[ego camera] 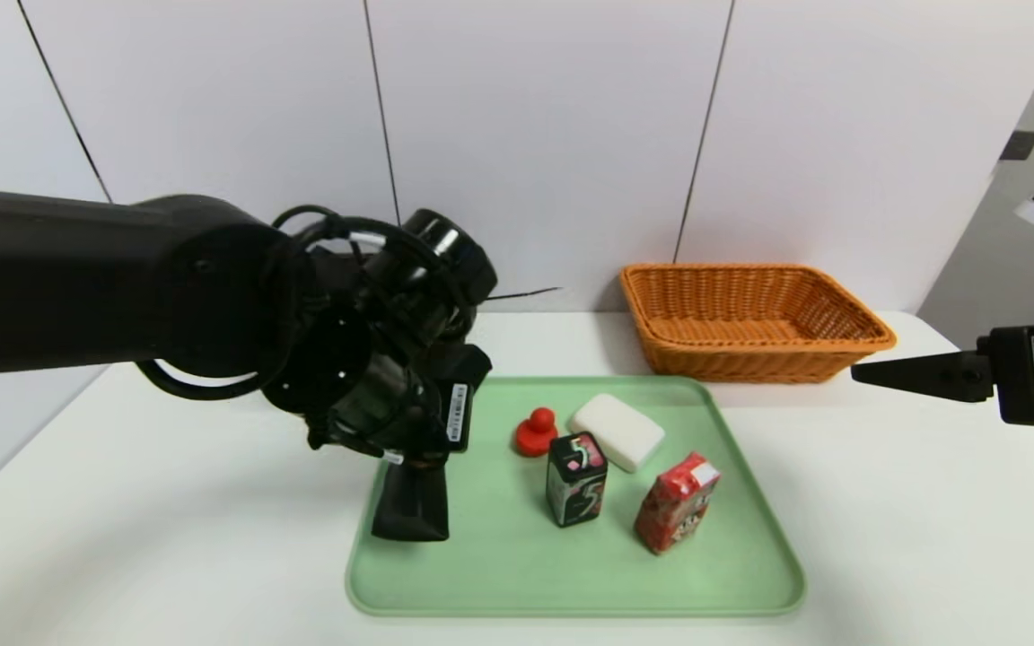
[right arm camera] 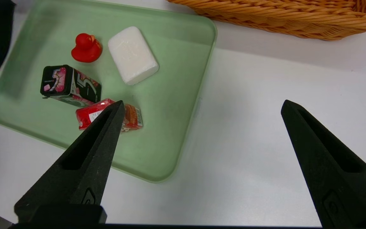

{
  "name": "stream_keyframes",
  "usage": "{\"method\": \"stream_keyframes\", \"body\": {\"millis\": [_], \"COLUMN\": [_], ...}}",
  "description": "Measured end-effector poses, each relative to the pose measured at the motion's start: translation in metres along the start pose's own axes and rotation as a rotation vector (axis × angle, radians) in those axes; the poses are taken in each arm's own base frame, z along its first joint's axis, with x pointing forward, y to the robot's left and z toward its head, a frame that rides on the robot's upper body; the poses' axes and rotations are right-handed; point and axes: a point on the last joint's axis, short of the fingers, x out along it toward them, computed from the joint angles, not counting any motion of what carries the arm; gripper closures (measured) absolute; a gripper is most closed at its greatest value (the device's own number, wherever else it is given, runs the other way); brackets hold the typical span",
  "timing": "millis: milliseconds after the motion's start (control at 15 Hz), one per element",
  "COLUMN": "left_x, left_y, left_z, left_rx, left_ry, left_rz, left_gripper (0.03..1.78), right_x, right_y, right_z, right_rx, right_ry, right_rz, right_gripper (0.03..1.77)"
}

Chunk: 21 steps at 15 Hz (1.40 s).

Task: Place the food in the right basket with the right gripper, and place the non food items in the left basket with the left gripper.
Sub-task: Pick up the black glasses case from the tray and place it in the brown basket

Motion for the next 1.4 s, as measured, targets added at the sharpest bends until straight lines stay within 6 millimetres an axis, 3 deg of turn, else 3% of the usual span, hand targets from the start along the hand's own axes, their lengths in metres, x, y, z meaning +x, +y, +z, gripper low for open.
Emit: {"method": "stream_keyframes", "body": {"millis": [400,667,933,1400], "left_x": [-0.071,-0.093,-0.079,-0.031], "left_y": [0.033,0.067,0.096,0.115], "left_z": [0.033,0.068,0.098,0.129], "left_rx": [0.002,0.121,0.296,0.575], "left_ry": [-0.203,-0.334,-0.358,-0.315], "left_rz": [-0.049,0.01,0.076,0.192], "left_gripper": [1.33,1.33,1.33,1.33], "right_x": [-0.001,-0.003,-0.006,-0.01], "right_y": [0.0,0.001,0.002,0.003], "right_z": [0.0,-0.001,-0.001,-0.001], "right_rx": [-0.004,-0.004,-0.008,-0.009], "right_ry": [-0.002,-0.005,-0.017,-0.03], "right_rz": [0.0,-0.003,-0.002,-0.006], "right_gripper": [0.1,0.1,0.1,0.1]}}
